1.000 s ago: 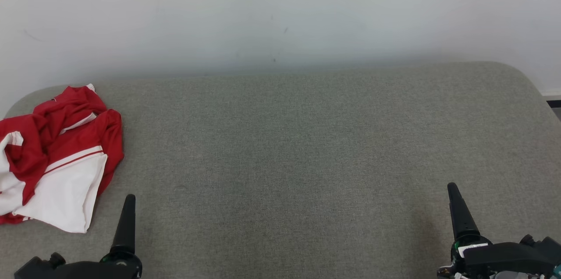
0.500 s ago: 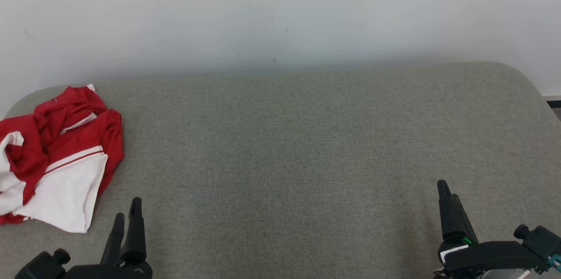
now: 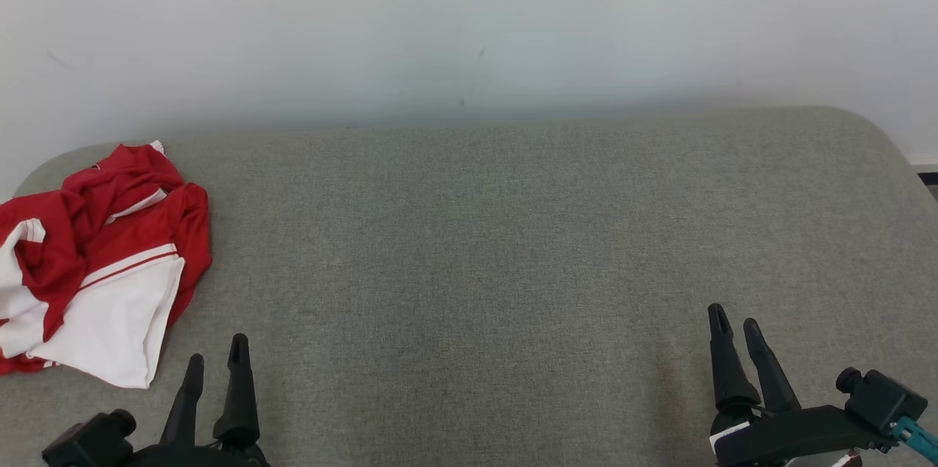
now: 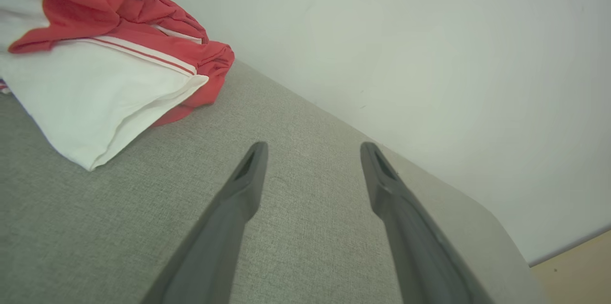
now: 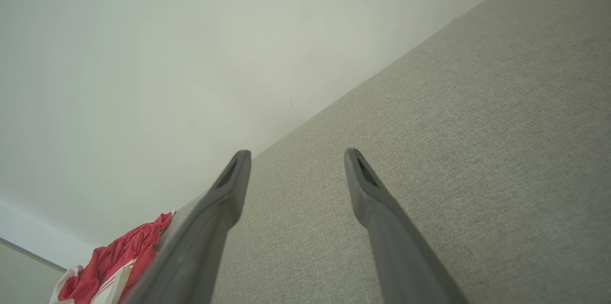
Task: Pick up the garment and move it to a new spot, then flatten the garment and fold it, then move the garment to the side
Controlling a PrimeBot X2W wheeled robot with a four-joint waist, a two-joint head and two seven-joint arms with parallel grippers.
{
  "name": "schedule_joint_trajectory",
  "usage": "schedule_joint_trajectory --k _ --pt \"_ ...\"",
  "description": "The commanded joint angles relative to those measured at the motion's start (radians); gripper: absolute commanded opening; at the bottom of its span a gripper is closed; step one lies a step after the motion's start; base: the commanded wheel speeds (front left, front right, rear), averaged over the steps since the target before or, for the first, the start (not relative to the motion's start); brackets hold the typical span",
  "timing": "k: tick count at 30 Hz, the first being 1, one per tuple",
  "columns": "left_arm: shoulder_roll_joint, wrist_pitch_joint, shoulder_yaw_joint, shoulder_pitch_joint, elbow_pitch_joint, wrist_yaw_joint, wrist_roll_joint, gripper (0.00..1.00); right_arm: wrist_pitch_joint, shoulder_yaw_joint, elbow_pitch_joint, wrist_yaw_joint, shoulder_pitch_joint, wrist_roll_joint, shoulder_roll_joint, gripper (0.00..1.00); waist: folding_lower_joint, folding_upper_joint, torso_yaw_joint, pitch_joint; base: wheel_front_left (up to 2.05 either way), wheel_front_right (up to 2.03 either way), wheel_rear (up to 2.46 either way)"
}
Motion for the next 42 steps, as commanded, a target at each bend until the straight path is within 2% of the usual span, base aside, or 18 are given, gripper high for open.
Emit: schedule_joint_trajectory --k 1,3,20,42 --pt "0.022 -0.029 -0.023 0.006 -0.023 0.023 0.109 1.00 -0.028 0.024 -0.009 -0.001 0.002 -0.115 -0.003 1.00 0.0000 0.0000 0.003 -0.001 0.00 0.00 0.00" --pt "0.028 -0.040 -0.032 0.010 -0.029 0.032 0.152 1.00 -0.039 0.034 -0.007 -0.001 0.003 -0.159 -0.002 1.00 0.0000 0.0000 0.003 -0.002 0.00 0.00 0.00" --pt "0.039 -0.080 -0.061 0.025 -0.061 0.064 0.307 1.00 -0.079 0.057 -0.013 -0.001 0.007 -0.317 -0.003 1.00 0.0000 0.0000 0.006 -0.008 0.00 0.00 0.00" --pt "0.057 -0.128 -0.072 0.039 -0.082 0.082 0.501 1.00 -0.126 0.082 -0.027 -0.002 0.024 -0.503 -0.002 1.00 0.0000 0.0000 0.016 -0.013 0.00 0.00 0.00"
